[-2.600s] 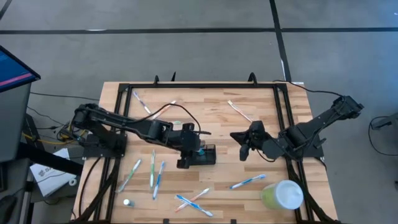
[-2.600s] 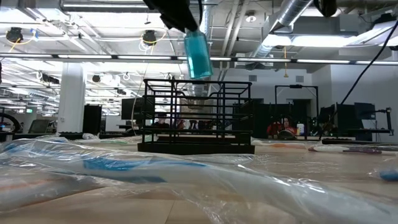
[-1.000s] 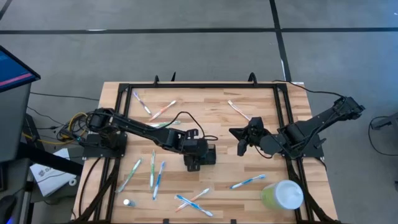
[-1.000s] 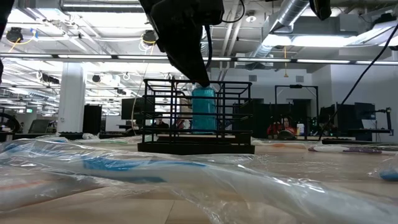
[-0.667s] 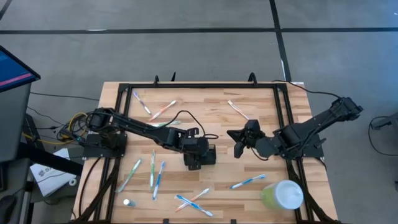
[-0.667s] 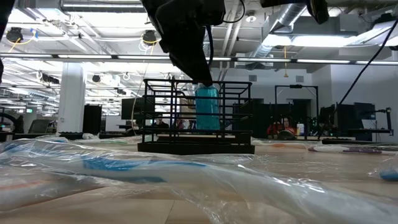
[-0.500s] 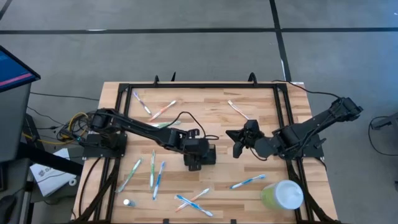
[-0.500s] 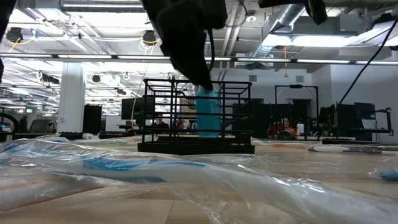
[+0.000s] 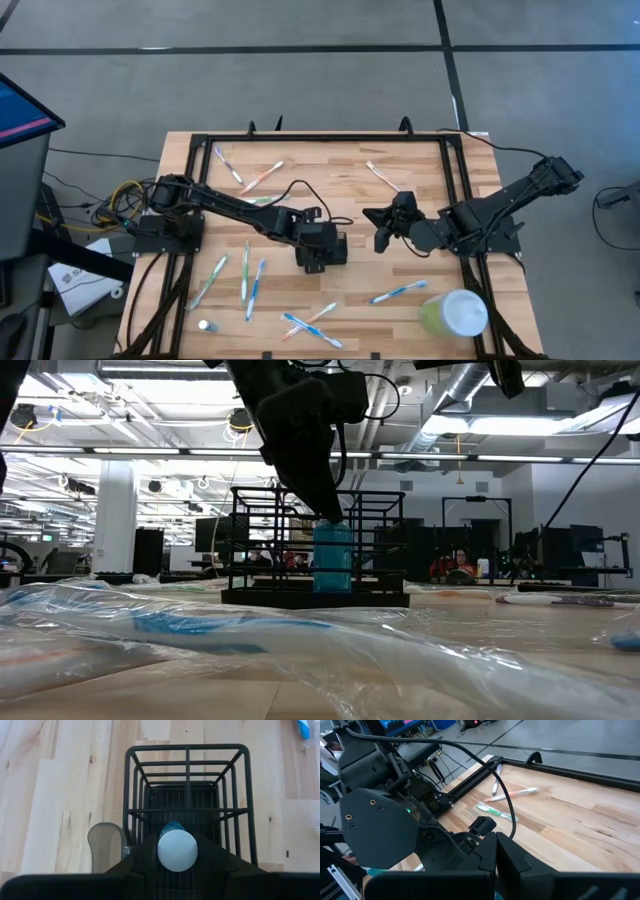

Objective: Pick & Place toothbrushing station
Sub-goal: Put the right mouthwash into the middle section of the mesh organizer

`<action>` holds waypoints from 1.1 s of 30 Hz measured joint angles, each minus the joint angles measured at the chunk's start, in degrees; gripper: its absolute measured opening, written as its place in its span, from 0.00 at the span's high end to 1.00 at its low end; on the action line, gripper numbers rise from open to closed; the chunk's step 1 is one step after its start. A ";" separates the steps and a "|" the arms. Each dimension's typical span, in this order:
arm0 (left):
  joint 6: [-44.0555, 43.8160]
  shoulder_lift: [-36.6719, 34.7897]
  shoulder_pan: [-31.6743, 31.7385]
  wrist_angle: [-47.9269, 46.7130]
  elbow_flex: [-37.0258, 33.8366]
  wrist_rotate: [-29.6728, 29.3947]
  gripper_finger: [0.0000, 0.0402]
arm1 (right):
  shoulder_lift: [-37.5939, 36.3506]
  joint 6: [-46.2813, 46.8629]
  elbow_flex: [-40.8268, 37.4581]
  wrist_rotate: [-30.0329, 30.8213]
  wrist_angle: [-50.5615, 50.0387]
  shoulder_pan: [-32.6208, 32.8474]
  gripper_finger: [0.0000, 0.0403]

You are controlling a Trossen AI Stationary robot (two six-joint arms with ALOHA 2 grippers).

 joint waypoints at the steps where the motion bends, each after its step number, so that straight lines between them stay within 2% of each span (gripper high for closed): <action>1: 0.03 0.00 0.09 0.01 -0.01 0.01 0.77 | 0.00 0.00 0.00 0.00 0.00 0.00 1.00; 10: 0.12 0.00 0.40 0.02 -0.10 0.21 0.69 | 0.00 0.00 0.00 0.00 -0.04 0.00 1.00; 21: 0.12 0.00 0.40 0.00 -0.12 0.25 0.69 | -0.02 -0.04 0.00 -0.02 -0.07 0.00 1.00; 33: 0.12 0.00 0.38 -0.16 -0.12 1.30 0.54 | -0.04 -0.02 0.00 -0.04 -0.08 0.02 1.00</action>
